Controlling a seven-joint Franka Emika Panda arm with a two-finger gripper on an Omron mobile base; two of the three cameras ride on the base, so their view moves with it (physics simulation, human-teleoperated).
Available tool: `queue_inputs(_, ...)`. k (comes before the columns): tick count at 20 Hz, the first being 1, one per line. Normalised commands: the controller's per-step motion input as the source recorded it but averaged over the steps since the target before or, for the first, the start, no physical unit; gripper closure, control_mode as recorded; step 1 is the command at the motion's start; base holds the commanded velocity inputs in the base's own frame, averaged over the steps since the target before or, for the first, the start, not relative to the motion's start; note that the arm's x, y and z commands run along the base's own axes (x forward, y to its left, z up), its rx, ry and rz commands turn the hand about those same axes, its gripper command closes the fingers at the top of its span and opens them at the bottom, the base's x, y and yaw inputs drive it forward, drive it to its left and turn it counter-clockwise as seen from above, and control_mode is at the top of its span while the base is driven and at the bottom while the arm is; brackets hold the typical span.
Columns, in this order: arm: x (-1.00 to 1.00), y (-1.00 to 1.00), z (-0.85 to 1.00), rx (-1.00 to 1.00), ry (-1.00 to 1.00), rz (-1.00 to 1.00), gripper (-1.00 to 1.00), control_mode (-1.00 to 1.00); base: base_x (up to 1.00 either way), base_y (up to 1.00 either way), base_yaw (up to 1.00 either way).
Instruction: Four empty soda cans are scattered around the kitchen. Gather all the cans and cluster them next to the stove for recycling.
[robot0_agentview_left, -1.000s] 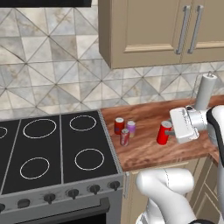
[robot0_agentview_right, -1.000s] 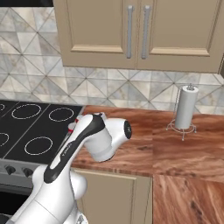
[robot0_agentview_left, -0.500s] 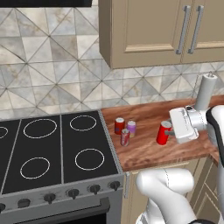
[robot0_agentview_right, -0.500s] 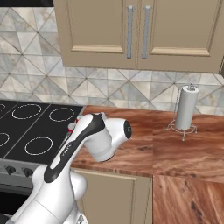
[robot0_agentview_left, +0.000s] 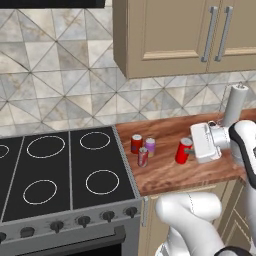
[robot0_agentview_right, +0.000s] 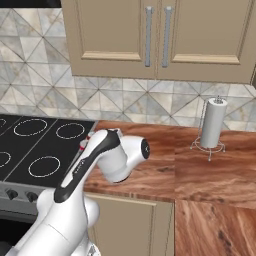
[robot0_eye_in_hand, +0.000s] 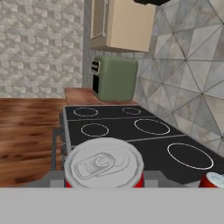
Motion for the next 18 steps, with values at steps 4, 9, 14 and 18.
queue_inputs(4,0.33,0.03,-0.22,0.0,-0.02,0.0,1.0,-1.0,0.0,0.0,0.0)
queue_inputs(9,0.41,0.0,-0.22,0.0,0.0,0.0,1.0,-1.0,0.0,0.0,0.0)
queue_inputs(14,0.39,0.0,-0.26,0.0,0.01,0.0,1.0,-1.0,0.0,0.0,0.0)
queue_inputs(18,0.36,0.0,-0.35,0.0,0.01,0.0,1.0,-1.0,0.0,0.0,0.0)
